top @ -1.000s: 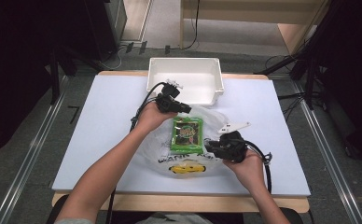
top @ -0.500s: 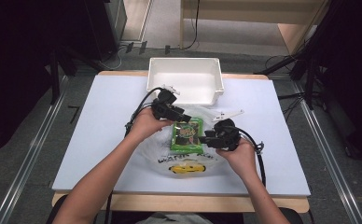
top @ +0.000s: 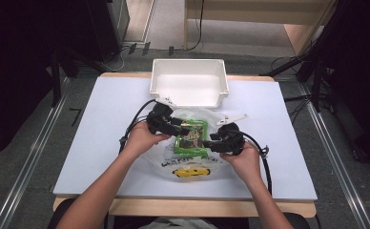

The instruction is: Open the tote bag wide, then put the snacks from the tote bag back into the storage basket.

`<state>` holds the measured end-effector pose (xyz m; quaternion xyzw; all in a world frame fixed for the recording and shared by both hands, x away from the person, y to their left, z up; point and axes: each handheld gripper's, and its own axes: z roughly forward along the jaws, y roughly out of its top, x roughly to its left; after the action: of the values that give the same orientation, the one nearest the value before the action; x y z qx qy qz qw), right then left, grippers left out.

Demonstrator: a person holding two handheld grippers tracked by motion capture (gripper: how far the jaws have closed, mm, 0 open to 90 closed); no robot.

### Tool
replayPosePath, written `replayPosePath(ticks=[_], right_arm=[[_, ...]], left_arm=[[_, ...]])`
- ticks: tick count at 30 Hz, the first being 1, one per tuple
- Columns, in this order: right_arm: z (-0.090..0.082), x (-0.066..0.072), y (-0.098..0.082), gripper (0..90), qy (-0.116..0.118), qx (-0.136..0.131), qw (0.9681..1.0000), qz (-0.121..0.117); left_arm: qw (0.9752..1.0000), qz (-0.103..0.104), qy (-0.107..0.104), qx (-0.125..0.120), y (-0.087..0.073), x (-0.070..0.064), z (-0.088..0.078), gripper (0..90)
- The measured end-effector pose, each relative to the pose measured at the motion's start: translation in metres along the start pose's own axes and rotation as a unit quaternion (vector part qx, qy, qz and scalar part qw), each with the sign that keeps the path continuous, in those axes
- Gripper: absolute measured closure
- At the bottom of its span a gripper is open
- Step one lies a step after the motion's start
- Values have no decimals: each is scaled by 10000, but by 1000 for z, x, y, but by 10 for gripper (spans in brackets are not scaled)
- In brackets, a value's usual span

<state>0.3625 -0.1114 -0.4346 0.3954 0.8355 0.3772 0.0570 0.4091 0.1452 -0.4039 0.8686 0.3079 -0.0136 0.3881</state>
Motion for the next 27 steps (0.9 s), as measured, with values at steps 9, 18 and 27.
replayPosePath(ticks=[9,18,27], right_arm=[[0,-4,-9,510,-62,-58,9999,133],[0,-1,-9,509,-22,-199,9997,141],[0,-2,-9,519,-51,-172,9996,225]], left_arm=[[9999,-111,-74,36,-15,-4,-7,356],[10000,-57,10,35,-28,-10,-13,360],[9998,-143,146,-86,-37,-11,-18,536]])
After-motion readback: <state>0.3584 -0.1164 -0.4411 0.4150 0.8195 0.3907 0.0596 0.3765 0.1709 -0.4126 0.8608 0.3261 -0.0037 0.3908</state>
